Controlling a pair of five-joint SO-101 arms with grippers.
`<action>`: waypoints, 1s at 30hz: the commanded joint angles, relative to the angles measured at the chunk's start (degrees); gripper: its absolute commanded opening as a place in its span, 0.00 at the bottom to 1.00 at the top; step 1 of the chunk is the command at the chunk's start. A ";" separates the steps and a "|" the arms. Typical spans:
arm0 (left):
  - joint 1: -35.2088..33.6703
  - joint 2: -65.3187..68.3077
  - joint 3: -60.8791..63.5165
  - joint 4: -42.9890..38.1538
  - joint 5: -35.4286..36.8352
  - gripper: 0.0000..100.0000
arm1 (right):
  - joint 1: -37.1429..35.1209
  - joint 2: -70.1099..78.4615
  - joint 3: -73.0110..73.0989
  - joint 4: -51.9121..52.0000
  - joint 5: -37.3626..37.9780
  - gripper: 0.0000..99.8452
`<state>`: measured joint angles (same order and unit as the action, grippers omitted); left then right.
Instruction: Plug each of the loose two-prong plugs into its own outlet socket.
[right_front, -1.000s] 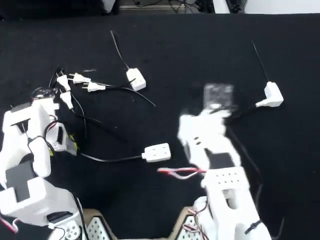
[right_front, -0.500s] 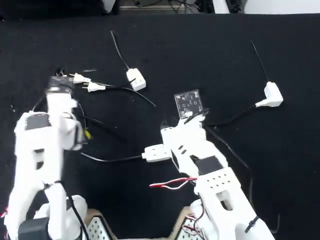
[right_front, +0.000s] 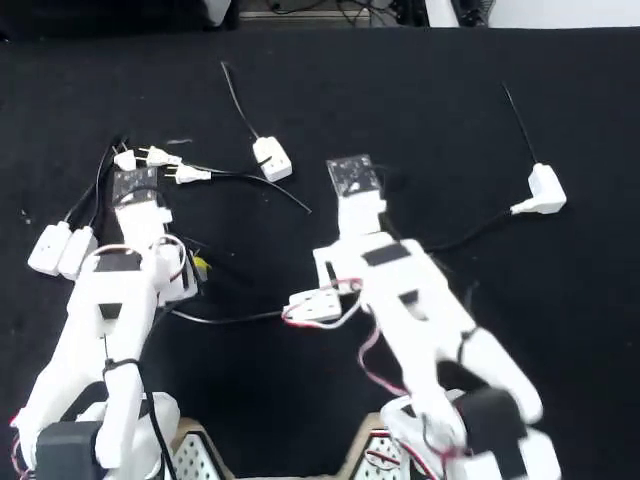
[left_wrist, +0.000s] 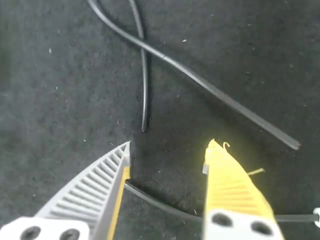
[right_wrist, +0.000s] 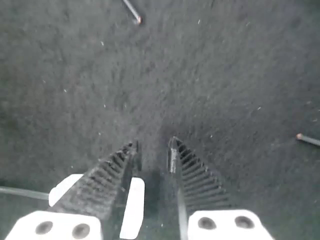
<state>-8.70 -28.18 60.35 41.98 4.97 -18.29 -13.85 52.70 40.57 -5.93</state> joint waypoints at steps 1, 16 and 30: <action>0.13 -0.09 -0.04 -1.85 1.14 0.25 | -0.79 4.00 -7.43 4.13 -0.79 0.09; 0.13 0.62 0.40 -1.85 1.14 0.25 | 5.63 5.49 -17.98 18.02 5.89 0.07; -4.88 0.00 0.40 -1.41 1.32 0.25 | 2.29 21.76 -30.29 30.51 15.82 0.07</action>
<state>-12.48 -27.65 60.79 41.01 5.49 -15.56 5.05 27.74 69.05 8.92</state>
